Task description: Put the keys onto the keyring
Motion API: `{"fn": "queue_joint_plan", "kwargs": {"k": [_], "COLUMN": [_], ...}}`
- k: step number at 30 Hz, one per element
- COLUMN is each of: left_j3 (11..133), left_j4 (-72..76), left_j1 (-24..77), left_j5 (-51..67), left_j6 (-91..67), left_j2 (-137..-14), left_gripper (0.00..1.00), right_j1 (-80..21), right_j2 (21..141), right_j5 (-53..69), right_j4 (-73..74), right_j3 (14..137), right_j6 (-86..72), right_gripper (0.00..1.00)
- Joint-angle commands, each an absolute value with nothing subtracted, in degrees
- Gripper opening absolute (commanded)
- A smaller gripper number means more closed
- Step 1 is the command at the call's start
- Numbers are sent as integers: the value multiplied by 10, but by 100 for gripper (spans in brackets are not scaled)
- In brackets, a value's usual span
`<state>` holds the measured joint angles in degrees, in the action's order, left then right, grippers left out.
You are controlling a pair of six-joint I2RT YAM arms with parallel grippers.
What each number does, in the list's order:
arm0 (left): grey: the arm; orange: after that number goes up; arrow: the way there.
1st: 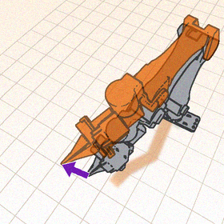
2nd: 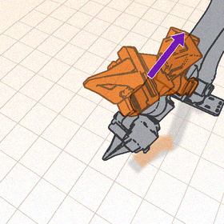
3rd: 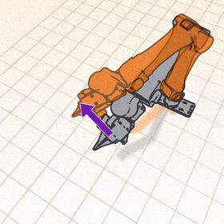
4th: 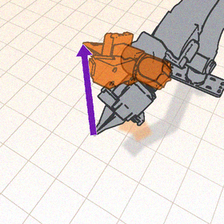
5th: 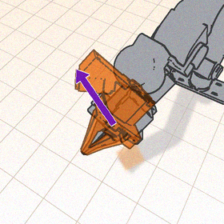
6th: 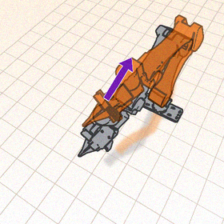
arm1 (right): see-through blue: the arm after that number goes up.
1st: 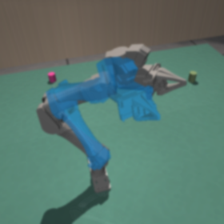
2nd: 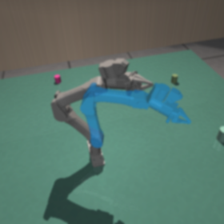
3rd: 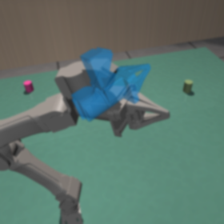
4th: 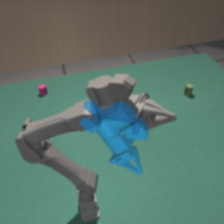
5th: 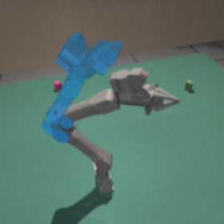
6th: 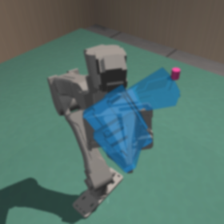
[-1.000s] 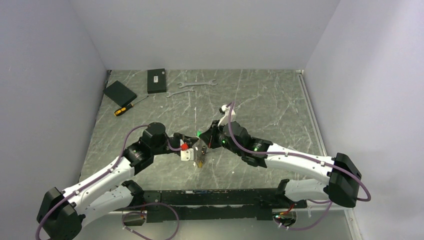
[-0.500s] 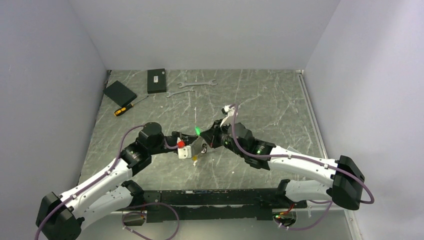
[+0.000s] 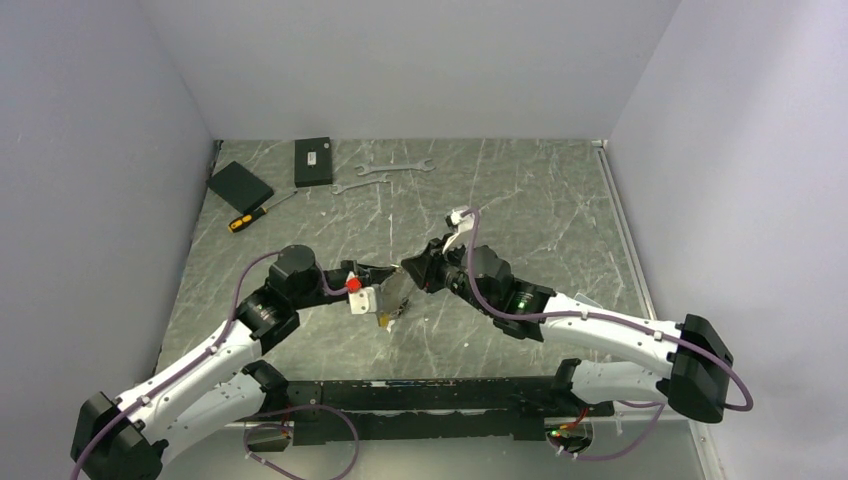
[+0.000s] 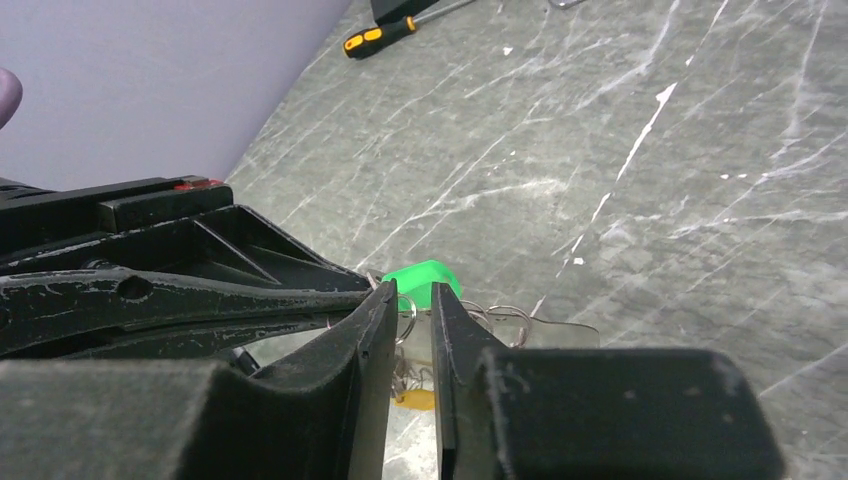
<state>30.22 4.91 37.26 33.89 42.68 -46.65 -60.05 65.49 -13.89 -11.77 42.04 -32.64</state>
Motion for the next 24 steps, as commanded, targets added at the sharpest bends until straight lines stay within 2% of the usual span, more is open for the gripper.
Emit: {"fn": "queue_joint_plan", "kwargs": {"k": [1, 2, 4, 6, 9, 14, 18, 24], "left_j3": [306, 306, 306, 307, 308, 311, 313, 315], "left_j4": [106, 106, 105, 102, 102, 96, 90, 80], "left_j1": [369, 369, 369, 369, 369, 368, 369, 368], "left_j5": [359, 360, 360, 360, 362, 368, 373, 378], "left_j6": [414, 414, 414, 414, 413, 415, 417, 422], "left_j2": [-452, -452, -452, -452, -452, -455, -457, -457], "left_gripper": [0, 0, 0, 0, 0, 0, 0, 0], "right_j1": [-602, -602, -601, -601, -600, -601, -601, -601], "right_j2": [630, 629, 622, 611, 576, 528, 509, 526], "right_j5": [-156, -157, -160, -163, -124, 19, 123, 141], "right_j4": [-109, -105, -94, -82, -112, -183, -229, -234], "right_j3": [424, 426, 433, 437, 415, 353, 306, 319], "right_j6": [-278, -270, -253, -227, -148, 41, 134, 195], "right_gripper": [25, 31, 49, 55, 56, 58, 58, 52]}}
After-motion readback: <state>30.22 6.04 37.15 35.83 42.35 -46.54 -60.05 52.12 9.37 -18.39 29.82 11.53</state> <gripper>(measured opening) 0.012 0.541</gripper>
